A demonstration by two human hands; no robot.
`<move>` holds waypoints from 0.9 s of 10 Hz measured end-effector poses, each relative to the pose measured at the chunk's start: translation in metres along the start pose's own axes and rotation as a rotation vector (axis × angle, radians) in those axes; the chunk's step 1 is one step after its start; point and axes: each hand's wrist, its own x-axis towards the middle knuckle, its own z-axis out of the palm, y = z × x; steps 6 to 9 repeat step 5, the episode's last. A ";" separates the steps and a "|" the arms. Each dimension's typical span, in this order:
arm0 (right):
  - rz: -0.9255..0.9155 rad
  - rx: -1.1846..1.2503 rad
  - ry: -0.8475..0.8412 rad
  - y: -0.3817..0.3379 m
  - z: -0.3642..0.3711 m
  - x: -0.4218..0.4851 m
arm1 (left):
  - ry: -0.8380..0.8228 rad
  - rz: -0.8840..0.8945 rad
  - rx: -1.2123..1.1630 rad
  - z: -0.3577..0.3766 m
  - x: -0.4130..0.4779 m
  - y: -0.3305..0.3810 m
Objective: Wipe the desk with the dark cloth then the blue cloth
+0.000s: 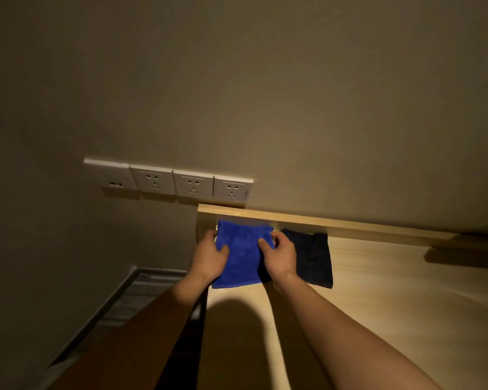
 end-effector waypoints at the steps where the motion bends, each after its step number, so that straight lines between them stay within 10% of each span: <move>1: -0.026 -0.065 -0.004 0.003 0.002 0.003 | 0.030 0.081 0.182 0.005 -0.002 -0.009; 9: -0.239 -0.470 0.105 -0.004 -0.030 -0.015 | 0.160 0.202 0.568 -0.007 -0.034 -0.006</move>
